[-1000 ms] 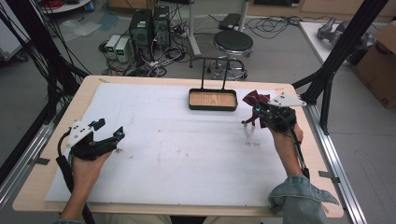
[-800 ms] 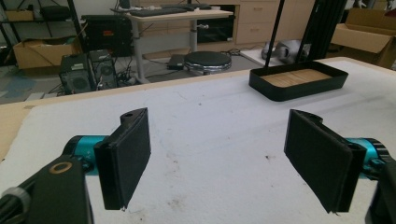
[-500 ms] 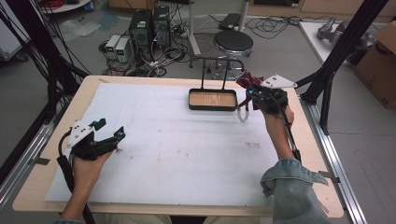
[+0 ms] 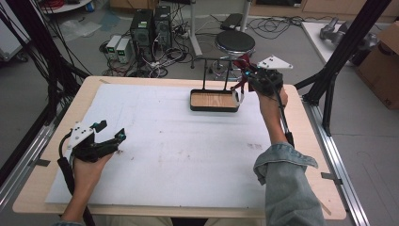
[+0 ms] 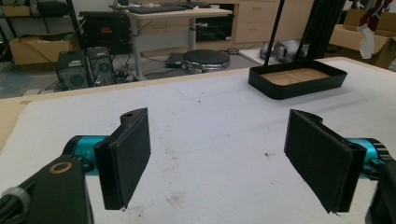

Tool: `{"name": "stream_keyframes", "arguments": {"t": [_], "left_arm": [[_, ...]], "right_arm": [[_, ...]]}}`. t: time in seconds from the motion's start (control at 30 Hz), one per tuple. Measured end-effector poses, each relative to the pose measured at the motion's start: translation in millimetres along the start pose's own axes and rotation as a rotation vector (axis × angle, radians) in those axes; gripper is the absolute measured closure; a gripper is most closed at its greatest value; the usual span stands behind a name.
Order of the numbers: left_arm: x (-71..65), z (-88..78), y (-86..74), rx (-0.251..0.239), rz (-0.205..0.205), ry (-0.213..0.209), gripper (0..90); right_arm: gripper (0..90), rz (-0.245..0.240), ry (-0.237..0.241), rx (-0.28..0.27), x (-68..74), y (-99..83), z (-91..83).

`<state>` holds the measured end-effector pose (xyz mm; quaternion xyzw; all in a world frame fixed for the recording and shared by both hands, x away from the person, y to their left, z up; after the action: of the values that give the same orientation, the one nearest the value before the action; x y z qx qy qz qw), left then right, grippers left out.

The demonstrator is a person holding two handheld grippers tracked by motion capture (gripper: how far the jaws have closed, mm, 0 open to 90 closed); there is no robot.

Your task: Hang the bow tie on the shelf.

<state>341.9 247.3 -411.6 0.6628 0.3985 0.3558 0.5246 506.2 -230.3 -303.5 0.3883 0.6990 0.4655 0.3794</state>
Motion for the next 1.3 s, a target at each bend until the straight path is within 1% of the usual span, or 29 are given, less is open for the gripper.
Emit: {"name": "stream_keyframes", "arguments": {"t": [0.03, 0.1, 0.13, 0.17, 0.23, 0.27, 0.3, 0.37, 0.4, 0.47, 0.5, 0.53, 0.57, 0.7, 0.87, 0.9, 0.97, 1.0, 1.1, 1.27, 1.3], "left_arm": [[0.3, -0.1, -0.4, 0.001, -0.001, 0.0, 23.0], [0.7, -0.2, -0.9, 0.001, -0.004, 0.001, 23.0], [1.2, -0.3, -1.0, 0.001, -0.003, 0.002, 23.0], [1.5, -0.4, -1.2, 0.001, -0.003, 0.003, 23.0], [1.2, -0.2, -1.6, 0.002, -0.007, 0.0, 23.0], [1.2, 0.1, -1.9, 0.003, -0.003, 0.001, 23.0], [0.9, 0.6, -2.2, 0.004, -0.004, -0.001, 23.0], [-0.1, 1.6, -2.9, 0.006, -0.005, -0.003, 23.0], [-0.4, 1.9, -3.4, 0.01, -0.003, -0.006, 23.0], [-1.5, 2.6, -3.7, 0.011, -0.003, -0.008, 23.0], [-1.7, 2.8, -3.6, 0.009, -0.003, -0.01, 23.0], [-1.8, 2.8, -3.6, 0.01, -0.003, -0.011, 23.0], [-1.9, 2.7, -3.6, 0.01, -0.002, -0.011, 23.1], [-1.8, 2.6, -3.8, 0.009, -0.004, -0.011, 23.0], [-2.0, 3.3, -4.1, 0.01, -0.008, -0.013, 23.0], [-2.0, 3.5, -4.1, 0.01, -0.009, -0.013, 23.0], [-1.7, 3.8, -4.4, 0.01, -0.01, -0.012, 23.0], [-1.7, 3.8, -4.5, 0.009, -0.01, -0.012, 23.0], [-1.5, 3.8, -4.8, 0.011, -0.01, -0.012, 23.0], [-1.7, 4.3, -5.9, 0.016, -0.007, -0.015, 23.1], [-2.0, 4.3, -5.9, 0.016, -0.008, -0.015, 23.0]], "right_arm": [[75.4, 0.001, -0.004, -0.001, -1.4, 0.9, 2.9], [75.4, 0.01, 0.002, -0.019, -1.8, 3.2, 5.0], [75.3, 0.013, -0.002, -0.026, -2.1, 4.3, 5.6], [75.3, 0.012, -0.014, -0.03, -3.0, 5.4, 4.7], [75.3, 0.032, -0.017, -0.057, -6.1, 8.2, 2.3], [75.3, 0.039, -0.022, -0.062, -7.5, 8.9, 1.0], [75.3, 0.037, -0.029, -0.068, -9.2, 9.6, -0.1], [75.3, 0.048, -0.028, -0.072, -12.0, 10.5, -1.3], [75.3, 0.045, -0.032, -0.07, -13.2, 10.9, -1.4], [75.3, 0.056, -0.018, -0.062, -14.9, 12.6, 0.7], [75.3, 0.05, -0.02, -0.074, -14.1, 13.9, 2.3], [75.3, 0.044, -0.016, -0.075, -13.4, 14.6, 3.9], [75.3, 0.048, -0.013, -0.069, -11.9, 14.7, 5.6], [75.3, 0.037, -0.003, -0.045, -6.6, 10.0, 19.1], [75.3, 0.047, -0.006, -0.028, -6.6, 5.2, 31.9], [75.3, 0.043, -0.013, -0.025, -7.9, 4.5, 33.7], [75.3, 0.065, -0.009, -0.027, -10.1, 2.9, 37.0], [75.3, 0.068, -0.015, -0.02, -11.4, 1.8, 38.4], [75.3, 0.066, -0.027, -0.005, -15.8, -1.6, 41.2], [75.3, 0.079, -0.051, 0.011, -24.1, -5.7, 41.9], [75.3, 0.07, -0.055, 0.018, -25.2, -6.8, 42.4]]}}
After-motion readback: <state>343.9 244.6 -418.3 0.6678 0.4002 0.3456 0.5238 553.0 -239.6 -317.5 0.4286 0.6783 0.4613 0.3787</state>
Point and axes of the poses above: each handheld gripper's, and its own axes: z roughly forward along the jaws, y roughly out of its top, x roughly to its left, the point moved 5 cm from there along z, roughly forward along the jaws, and after that the axes turned 5 degrees about z, right-handed, at the moved point
